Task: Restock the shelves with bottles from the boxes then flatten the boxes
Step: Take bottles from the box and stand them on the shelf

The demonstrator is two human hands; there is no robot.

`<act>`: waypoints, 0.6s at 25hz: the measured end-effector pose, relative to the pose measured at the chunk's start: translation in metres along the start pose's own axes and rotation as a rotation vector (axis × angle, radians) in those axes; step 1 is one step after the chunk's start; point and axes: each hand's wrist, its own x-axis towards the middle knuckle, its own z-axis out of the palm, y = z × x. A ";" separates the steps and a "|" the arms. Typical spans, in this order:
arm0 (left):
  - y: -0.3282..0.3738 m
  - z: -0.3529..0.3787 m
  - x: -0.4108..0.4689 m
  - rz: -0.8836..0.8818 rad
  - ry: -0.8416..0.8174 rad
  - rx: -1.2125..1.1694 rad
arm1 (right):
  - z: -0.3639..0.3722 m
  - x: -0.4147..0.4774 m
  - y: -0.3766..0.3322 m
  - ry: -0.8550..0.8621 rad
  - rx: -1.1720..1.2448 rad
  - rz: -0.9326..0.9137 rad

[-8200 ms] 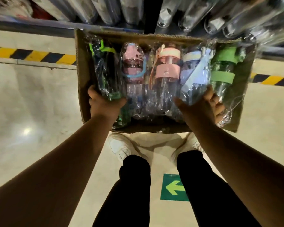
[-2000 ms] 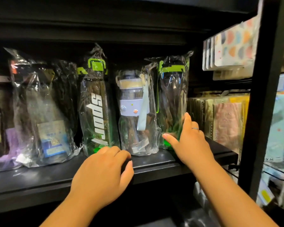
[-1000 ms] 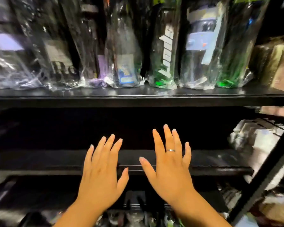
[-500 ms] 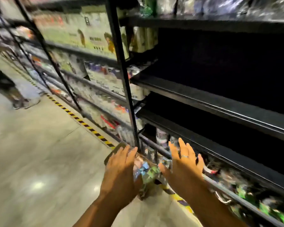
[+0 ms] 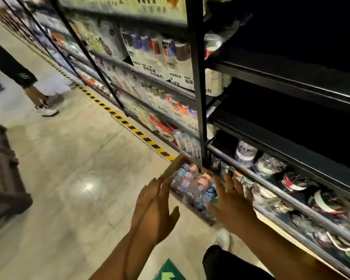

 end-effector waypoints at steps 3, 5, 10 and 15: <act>-0.031 0.005 0.040 -0.052 -0.076 0.013 | 0.008 0.066 -0.012 -0.054 -0.023 -0.006; -0.053 0.021 0.064 -0.072 -0.129 0.037 | 0.018 0.106 -0.023 -0.105 -0.003 -0.007; -0.089 0.079 0.119 -0.081 -0.352 0.011 | 0.062 0.177 -0.039 -0.196 0.017 0.056; -0.133 0.179 0.185 0.003 -0.500 -0.061 | 0.151 0.228 -0.026 -0.319 0.190 0.316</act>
